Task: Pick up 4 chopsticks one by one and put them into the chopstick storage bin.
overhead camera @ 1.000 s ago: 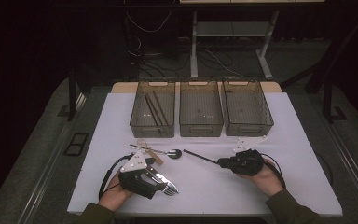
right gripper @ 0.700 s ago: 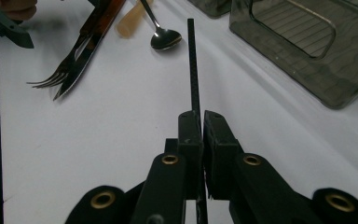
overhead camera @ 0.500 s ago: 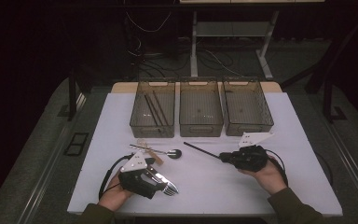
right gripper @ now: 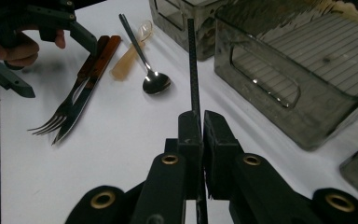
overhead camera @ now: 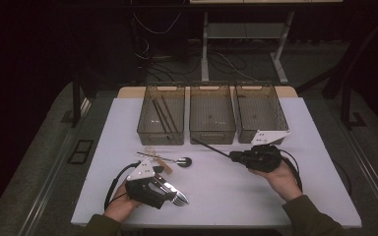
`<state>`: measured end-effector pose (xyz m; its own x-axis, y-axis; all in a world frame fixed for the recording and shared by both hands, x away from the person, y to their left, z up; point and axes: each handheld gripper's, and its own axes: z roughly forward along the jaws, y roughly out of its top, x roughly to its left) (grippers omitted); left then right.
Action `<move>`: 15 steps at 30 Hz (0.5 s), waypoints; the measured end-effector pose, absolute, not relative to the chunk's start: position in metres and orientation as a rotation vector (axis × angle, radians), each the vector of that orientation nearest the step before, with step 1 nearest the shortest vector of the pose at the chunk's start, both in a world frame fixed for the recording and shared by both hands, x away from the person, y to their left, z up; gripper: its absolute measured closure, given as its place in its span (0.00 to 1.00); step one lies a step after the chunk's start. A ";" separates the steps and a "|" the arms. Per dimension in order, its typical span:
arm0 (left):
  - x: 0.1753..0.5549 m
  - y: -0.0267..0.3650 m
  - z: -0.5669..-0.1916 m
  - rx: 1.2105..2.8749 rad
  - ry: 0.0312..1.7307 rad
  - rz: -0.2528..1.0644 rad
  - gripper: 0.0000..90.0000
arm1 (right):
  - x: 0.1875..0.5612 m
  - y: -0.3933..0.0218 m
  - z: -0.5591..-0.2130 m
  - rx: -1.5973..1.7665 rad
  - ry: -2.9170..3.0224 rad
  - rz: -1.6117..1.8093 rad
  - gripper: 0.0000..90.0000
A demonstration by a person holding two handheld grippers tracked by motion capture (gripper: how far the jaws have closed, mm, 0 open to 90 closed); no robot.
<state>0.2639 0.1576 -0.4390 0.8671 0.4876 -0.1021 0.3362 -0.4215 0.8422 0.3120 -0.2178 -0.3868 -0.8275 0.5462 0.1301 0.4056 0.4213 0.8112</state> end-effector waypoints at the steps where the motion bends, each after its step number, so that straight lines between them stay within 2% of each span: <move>1: 0.264 0.158 -0.439 2.052 0.597 0.193 0.05 | 0.312 -0.217 -0.386 0.854 2.510 1.370 0.96; 15: 0.263 0.156 -0.439 2.045 0.607 0.193 0.05 | 0.331 -0.193 -0.371 0.866 2.441 1.406 0.96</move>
<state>0.2629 0.1558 -0.4395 0.8638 0.4925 -0.1057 0.3410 -0.4171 0.8425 0.3310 -0.1931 -0.3706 -0.8101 0.5743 0.1180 0.3903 0.3780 0.8395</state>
